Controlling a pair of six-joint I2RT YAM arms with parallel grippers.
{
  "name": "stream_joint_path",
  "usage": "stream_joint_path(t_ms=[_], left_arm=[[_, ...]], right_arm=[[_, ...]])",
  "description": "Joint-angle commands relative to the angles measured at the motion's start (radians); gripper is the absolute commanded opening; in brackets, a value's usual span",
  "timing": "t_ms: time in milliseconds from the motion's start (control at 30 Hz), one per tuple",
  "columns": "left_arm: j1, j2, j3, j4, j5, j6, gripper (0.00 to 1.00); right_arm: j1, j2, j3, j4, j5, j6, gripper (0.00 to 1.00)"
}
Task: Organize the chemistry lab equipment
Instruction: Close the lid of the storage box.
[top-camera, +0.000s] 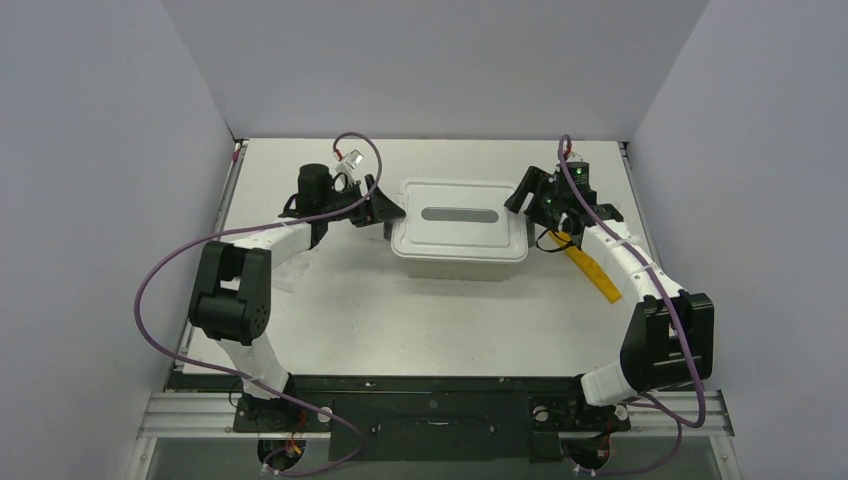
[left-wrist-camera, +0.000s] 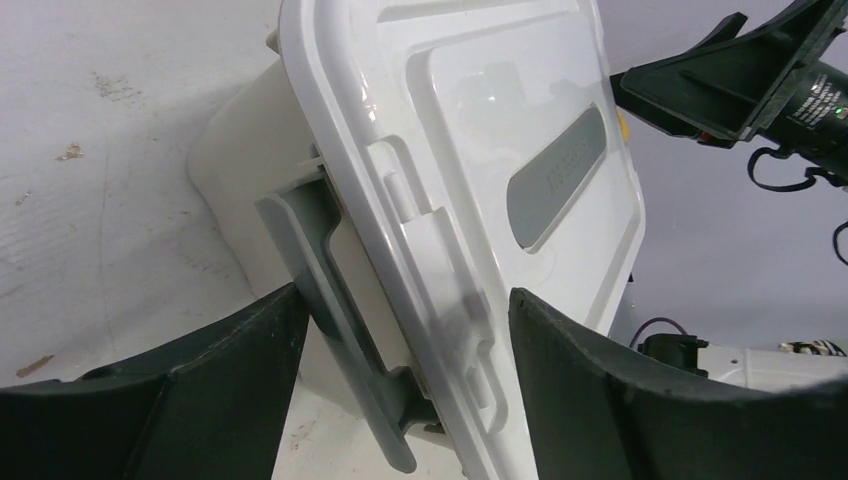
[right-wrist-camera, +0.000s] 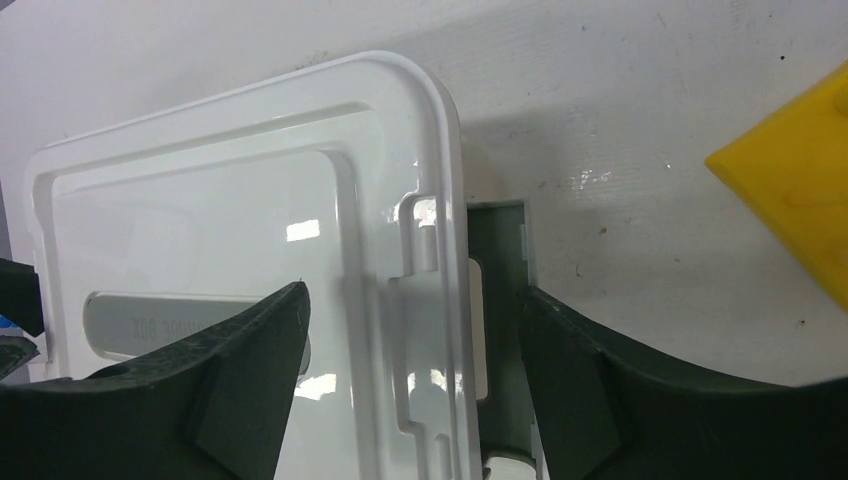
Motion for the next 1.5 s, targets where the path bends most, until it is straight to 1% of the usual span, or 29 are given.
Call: stream_joint_path(t_ms=[0, 100, 133, 233, 300, 400, 533, 733, 867, 933, 1067, 1167, 1200, 1233, 1267, 1300, 1333, 1400, 1467], left_arm=[[-0.033, -0.074, 0.02, 0.011, -0.055, 0.086, 0.68], [-0.048, -0.084, 0.031, -0.033, -0.077, 0.124, 0.64], [-0.053, -0.086, 0.036, -0.035, -0.084, 0.129, 0.6], [-0.063, -0.09, 0.06, -0.07, -0.092, 0.155, 0.56], [-0.069, -0.095, 0.078, -0.097, -0.094, 0.172, 0.58], [-0.072, -0.107, 0.095, -0.125, -0.09, 0.186, 0.63], [-0.08, -0.108, 0.095, -0.14, -0.087, 0.201, 0.66], [-0.12, -0.096, 0.128, -0.187, -0.123, 0.25, 0.66], [-0.149, -0.085, 0.163, -0.244, -0.188, 0.324, 0.65], [-0.159, -0.083, 0.179, -0.292, -0.245, 0.369, 0.64], [-0.173, -0.079, 0.188, -0.316, -0.289, 0.401, 0.59], [-0.176, -0.079, 0.189, -0.325, -0.302, 0.411, 0.52], [-0.177, -0.079, 0.191, -0.329, -0.311, 0.422, 0.46], [-0.177, -0.08, 0.192, -0.338, -0.319, 0.428, 0.42], [-0.177, -0.08, 0.195, -0.344, -0.338, 0.438, 0.35], [-0.178, -0.081, 0.198, -0.359, -0.36, 0.45, 0.32], [-0.181, -0.084, 0.203, -0.367, -0.373, 0.457, 0.23], [-0.185, -0.096, 0.203, -0.385, -0.402, 0.474, 0.17], [-0.186, -0.11, 0.2, -0.397, -0.416, 0.484, 0.16]], right_arm=[[0.01, 0.018, -0.017, 0.034, -0.014, -0.01, 0.71], [0.016, 0.018, -0.017, 0.035, -0.013, -0.013, 0.71], [0.016, 0.018, -0.016, 0.035, -0.012, -0.015, 0.71], [0.02, 0.02, -0.015, 0.035, -0.012, -0.018, 0.71], [0.023, 0.022, -0.014, 0.035, -0.012, -0.022, 0.71], [0.028, 0.029, -0.01, 0.033, -0.01, -0.029, 0.7], [0.037, 0.042, -0.006, 0.035, -0.009, -0.031, 0.7], [0.076, 0.061, 0.014, 0.028, 0.0, -0.037, 0.68], [0.106, 0.07, 0.029, 0.019, 0.012, -0.043, 0.67], [0.118, 0.072, 0.031, 0.02, 0.017, -0.046, 0.66], [0.136, 0.077, 0.026, 0.016, 0.025, -0.051, 0.65], [0.143, 0.074, 0.022, 0.014, 0.025, -0.054, 0.64], [0.143, 0.072, 0.022, 0.014, 0.025, -0.056, 0.64], [0.145, 0.072, 0.023, 0.01, 0.025, -0.058, 0.64], [0.145, 0.07, 0.028, 0.009, 0.023, -0.06, 0.64], [0.145, 0.07, 0.031, 0.004, 0.023, -0.061, 0.64], [0.146, 0.07, 0.039, -0.002, 0.022, -0.062, 0.65], [0.148, 0.07, 0.059, -0.013, 0.023, -0.066, 0.66], [0.151, 0.066, 0.085, -0.026, 0.028, -0.073, 0.69]])
